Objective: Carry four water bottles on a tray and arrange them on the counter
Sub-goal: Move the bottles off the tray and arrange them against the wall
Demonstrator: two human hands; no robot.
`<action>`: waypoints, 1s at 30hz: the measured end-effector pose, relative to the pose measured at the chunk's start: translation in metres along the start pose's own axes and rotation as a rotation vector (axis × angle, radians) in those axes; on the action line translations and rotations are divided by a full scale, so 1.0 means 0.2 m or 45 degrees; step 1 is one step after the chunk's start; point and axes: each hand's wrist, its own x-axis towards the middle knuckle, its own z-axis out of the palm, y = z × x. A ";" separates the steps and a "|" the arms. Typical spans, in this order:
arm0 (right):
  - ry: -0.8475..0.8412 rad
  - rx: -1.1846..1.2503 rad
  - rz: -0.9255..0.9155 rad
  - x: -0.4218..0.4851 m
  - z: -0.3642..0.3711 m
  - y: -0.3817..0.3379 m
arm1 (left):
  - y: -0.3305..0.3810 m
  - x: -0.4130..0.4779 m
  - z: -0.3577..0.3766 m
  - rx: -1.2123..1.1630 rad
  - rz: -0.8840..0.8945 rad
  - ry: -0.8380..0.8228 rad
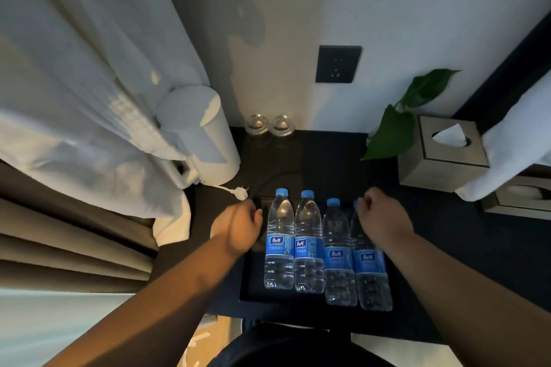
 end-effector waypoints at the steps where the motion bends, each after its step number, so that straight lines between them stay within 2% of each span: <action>1: 0.003 -0.005 -0.044 0.02 0.00 -0.04 | 0.02 0.02 -0.01 -0.005 0.000 0.000; 4: -0.058 -0.045 -0.145 0.07 0.01 -0.18 | 0.08 0.09 -0.02 -0.007 -0.024 -0.050; 9: -0.292 -0.270 -0.287 0.15 0.08 -0.39 | 0.19 0.25 -0.01 0.032 -0.014 -0.204; 13: -0.428 -0.429 -0.244 0.18 0.13 -0.53 | 0.26 0.35 0.05 0.038 -0.072 -0.358; 16: -0.522 -0.482 -0.217 0.22 0.15 -0.61 | 0.29 0.41 0.09 0.033 -0.115 -0.387; 24: -0.720 -0.378 -0.271 0.29 0.19 -0.61 | 0.31 0.46 0.14 0.070 -0.162 -0.422; 30: -0.730 -0.312 -0.299 0.30 0.16 -0.57 | 0.33 0.46 0.10 -0.011 -0.159 -0.492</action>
